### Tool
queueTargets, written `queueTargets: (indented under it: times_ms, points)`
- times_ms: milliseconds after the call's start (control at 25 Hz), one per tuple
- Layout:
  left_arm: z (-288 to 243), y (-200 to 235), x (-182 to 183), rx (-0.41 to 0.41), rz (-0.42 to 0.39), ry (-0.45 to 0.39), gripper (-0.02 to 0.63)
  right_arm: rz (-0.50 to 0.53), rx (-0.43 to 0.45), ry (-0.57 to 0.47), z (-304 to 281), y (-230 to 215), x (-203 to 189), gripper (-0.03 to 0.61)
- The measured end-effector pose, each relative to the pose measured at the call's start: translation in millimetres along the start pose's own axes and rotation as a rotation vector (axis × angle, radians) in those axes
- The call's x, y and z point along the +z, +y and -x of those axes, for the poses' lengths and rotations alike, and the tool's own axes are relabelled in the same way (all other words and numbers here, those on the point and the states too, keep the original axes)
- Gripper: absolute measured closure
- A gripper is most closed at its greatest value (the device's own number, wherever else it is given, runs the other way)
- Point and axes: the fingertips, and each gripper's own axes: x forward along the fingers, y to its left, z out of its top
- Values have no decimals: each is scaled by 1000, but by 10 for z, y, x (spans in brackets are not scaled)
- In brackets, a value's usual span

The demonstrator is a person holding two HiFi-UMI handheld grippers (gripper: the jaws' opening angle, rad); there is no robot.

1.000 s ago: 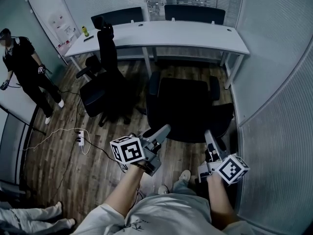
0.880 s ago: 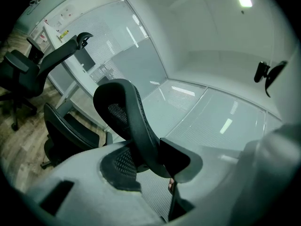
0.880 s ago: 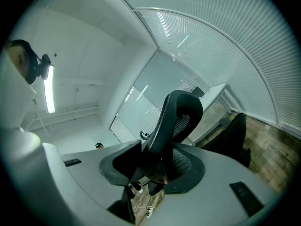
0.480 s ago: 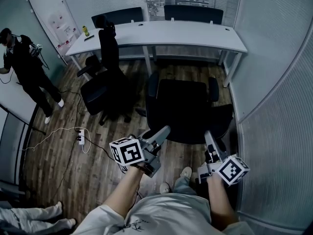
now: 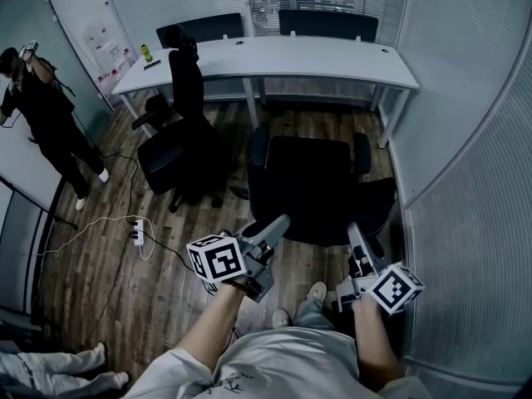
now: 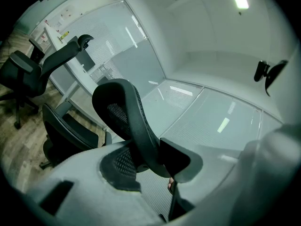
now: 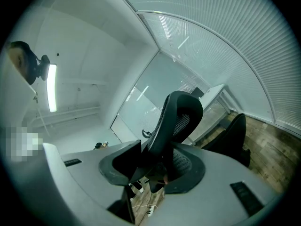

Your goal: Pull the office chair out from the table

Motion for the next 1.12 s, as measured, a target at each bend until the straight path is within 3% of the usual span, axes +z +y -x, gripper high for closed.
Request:
queueTargets:
  times_ms: [800, 1120]
  points:
    - [37, -50, 6, -18, -60, -2, 439, 21, 43, 48, 29, 42, -9, 440]
    - [166, -39, -41, 18, -80, -17, 438, 54, 37, 66, 134, 68, -91, 440]
